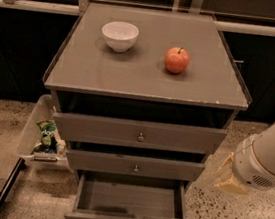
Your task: Close bottom drawer
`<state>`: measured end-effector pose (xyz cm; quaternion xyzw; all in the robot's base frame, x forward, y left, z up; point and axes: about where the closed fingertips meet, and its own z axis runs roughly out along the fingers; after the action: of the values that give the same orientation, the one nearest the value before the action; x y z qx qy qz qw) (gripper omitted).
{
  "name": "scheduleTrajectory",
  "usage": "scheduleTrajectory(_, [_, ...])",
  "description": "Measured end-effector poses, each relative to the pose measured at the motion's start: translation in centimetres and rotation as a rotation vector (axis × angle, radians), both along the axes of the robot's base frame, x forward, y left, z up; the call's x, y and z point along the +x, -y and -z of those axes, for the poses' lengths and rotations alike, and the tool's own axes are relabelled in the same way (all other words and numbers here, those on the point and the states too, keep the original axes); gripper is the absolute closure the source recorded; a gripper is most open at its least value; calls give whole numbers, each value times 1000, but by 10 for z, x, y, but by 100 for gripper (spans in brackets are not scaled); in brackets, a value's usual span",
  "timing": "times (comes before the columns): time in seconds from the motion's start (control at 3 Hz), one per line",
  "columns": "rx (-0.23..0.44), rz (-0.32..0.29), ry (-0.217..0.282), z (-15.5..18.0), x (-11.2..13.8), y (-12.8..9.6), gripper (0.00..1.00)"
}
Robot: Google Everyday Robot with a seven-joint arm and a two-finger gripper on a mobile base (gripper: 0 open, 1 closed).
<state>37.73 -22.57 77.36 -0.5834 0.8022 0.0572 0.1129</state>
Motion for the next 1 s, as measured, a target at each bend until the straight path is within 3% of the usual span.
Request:
scheduleTrajectory(0.33, [5, 18, -22, 17, -3, -2, 100])
scheduleTrajectory(0.67, [61, 71, -113, 99, -12, -9, 100])
scheduleTrajectory(1.0, [139, 97, -139, 176, -12, -14, 100])
